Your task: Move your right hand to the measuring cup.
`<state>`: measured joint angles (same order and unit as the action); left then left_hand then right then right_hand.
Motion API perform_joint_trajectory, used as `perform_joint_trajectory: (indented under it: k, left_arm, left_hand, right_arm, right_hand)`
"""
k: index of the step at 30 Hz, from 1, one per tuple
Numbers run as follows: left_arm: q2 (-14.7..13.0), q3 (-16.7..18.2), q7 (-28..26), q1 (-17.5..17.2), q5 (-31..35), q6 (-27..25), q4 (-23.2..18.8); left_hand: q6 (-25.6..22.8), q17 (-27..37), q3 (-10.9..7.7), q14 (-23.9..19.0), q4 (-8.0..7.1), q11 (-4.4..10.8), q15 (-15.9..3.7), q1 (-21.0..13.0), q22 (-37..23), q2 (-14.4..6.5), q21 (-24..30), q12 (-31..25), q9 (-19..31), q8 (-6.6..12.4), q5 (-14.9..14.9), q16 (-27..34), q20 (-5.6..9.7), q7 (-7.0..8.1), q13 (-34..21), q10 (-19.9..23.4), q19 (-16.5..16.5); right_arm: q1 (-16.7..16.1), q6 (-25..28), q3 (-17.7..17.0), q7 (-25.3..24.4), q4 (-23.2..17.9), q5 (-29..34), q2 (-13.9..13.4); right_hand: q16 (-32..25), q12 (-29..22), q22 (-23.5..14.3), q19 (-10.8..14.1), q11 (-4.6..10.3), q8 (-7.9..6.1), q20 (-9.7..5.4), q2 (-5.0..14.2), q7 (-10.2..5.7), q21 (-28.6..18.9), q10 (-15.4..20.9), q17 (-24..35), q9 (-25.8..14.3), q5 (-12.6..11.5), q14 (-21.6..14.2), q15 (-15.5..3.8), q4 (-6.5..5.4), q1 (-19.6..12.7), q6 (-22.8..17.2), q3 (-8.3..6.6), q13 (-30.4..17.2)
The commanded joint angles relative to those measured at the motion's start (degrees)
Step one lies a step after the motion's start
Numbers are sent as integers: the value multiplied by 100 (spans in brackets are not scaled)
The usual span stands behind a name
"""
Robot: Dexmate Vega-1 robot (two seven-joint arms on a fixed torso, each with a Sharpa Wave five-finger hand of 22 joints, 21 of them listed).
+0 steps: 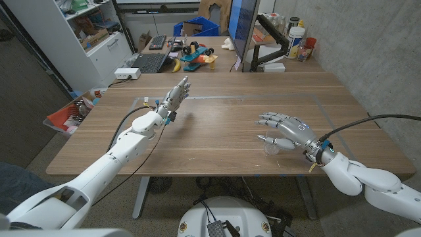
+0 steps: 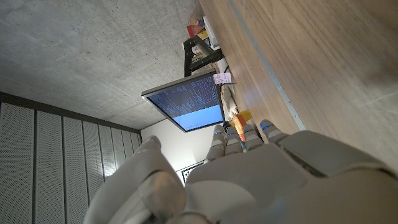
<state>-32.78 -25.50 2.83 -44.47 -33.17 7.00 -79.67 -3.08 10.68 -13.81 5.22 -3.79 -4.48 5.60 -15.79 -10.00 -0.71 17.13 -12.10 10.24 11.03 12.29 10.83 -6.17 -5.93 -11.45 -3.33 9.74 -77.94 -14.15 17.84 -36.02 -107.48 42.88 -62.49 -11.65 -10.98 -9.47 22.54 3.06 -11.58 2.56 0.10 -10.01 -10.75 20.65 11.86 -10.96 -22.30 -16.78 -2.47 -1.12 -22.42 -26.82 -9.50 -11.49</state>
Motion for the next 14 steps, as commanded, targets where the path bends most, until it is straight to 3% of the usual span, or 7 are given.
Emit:
perform_joint_trajectory:
  k: [1,14]
  left_arm:
    - [0,-4,-20,-65,2,32,-49]
    - [-20,17,-52,-140,-35,6,-85]
  left_hand:
    - [-18,4,30,28,10,8,-18,8,-19,-13,-12,-32,22,-3,39,21,-13,-3,-19,23,23]
    - [-22,4,36,31,14,7,-10,11,-20,-17,-36,-35,22,-3,41,21,-15,-6,-18,30,17]
  right_arm:
    - [88,68,108,88,-26,-24,-89]
    - [185,14,215,63,14,-40,-94]
  right_hand:
    - [-14,-30,-24,-1,-22,-6,11,60,-4,10,27,15,-6,5,-16,-3,7,-13,-80,-51,-13]
    - [-26,-48,-24,-4,-7,-14,14,83,-9,7,68,15,-6,15,-38,-11,9,-16,-116,-60,-12]
